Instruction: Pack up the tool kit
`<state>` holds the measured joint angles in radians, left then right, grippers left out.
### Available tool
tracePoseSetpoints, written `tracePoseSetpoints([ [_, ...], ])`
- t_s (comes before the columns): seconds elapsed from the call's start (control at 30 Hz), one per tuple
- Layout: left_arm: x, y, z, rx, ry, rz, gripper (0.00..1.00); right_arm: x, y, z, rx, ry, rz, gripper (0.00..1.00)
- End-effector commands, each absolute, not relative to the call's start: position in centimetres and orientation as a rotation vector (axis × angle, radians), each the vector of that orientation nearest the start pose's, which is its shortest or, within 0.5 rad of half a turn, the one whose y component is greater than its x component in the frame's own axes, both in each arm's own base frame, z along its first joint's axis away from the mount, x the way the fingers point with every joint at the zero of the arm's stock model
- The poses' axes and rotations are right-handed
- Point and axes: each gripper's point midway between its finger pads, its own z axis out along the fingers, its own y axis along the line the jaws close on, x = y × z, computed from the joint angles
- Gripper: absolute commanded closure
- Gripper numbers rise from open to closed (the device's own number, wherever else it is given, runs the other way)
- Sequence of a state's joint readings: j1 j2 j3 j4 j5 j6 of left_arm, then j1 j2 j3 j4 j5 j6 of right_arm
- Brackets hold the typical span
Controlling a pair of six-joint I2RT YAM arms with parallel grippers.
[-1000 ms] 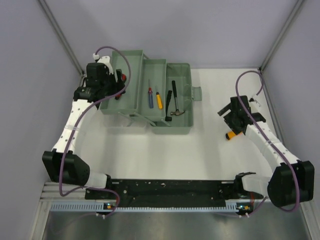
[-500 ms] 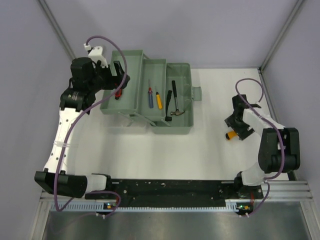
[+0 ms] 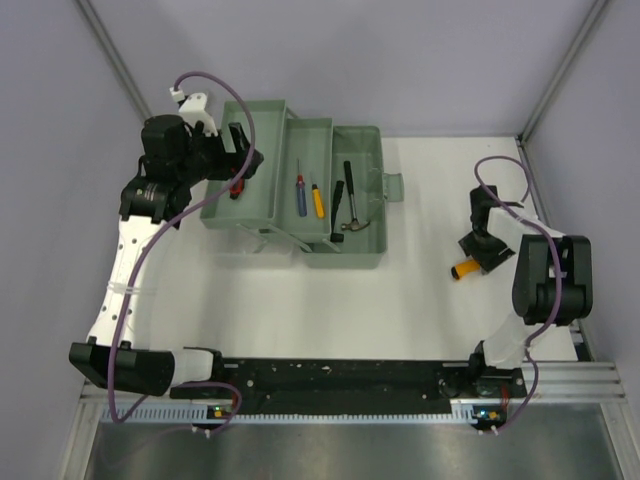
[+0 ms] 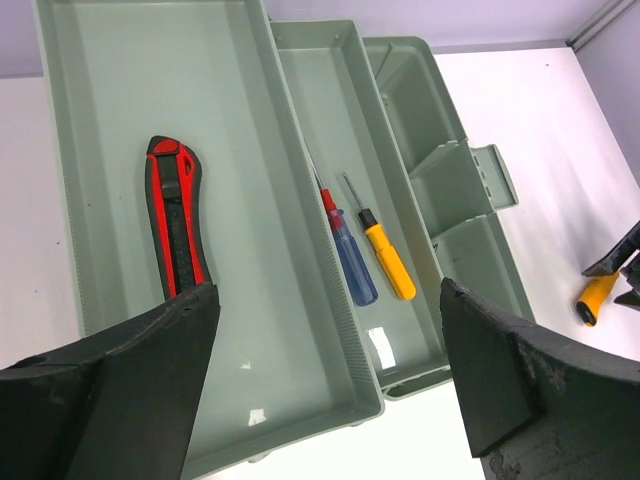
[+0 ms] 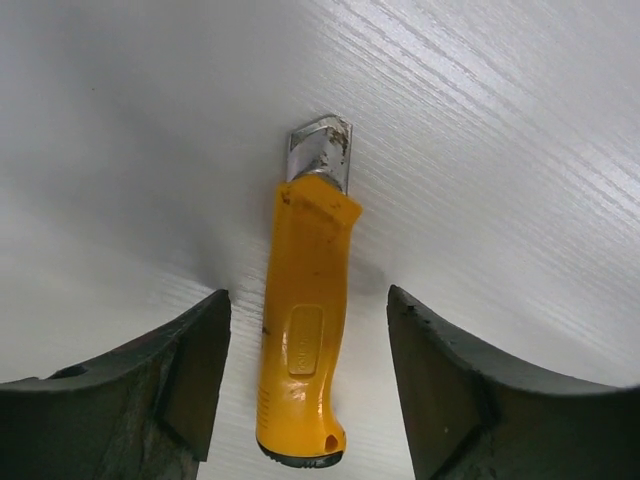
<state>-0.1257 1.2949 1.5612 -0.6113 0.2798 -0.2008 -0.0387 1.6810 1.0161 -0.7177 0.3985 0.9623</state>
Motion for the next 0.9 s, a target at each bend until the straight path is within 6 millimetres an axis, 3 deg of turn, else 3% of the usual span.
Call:
tracePoseSetpoints([
  [0.0,36.8,-10.6,38.6,0.133,1.882,-0.508,0.06,30.7,-5.5,2.1,1.375,2.385,-0.400,0.43],
  [0.17,36.6,-11.0,38.8,0.138,1.878,-0.543,0.05,30.8,-5.3,2.4,1.380,2.362,-0.361,0.71],
  [0.33,36.0,-12.2,39.5,0.168,1.863,-0.623,0.06,31.5,-5.0,4.0,1.348,2.329,-0.296,0.99],
  [0.57,34.8,-13.9,40.0,0.211,1.848,-0.745,0.06,33.4,-4.1,9.9,1.247,2.230,-0.121,1.00],
  [0.77,33.7,-15.7,41.1,0.266,1.813,-0.879,0.06,35.0,-2.3,17.5,1.098,2.097,0.047,1.00],
  [0.87,33.0,-16.7,41.6,0.312,1.795,-0.932,0.06,35.6,0.0,21.5,0.977,2.049,0.147,1.00],
])
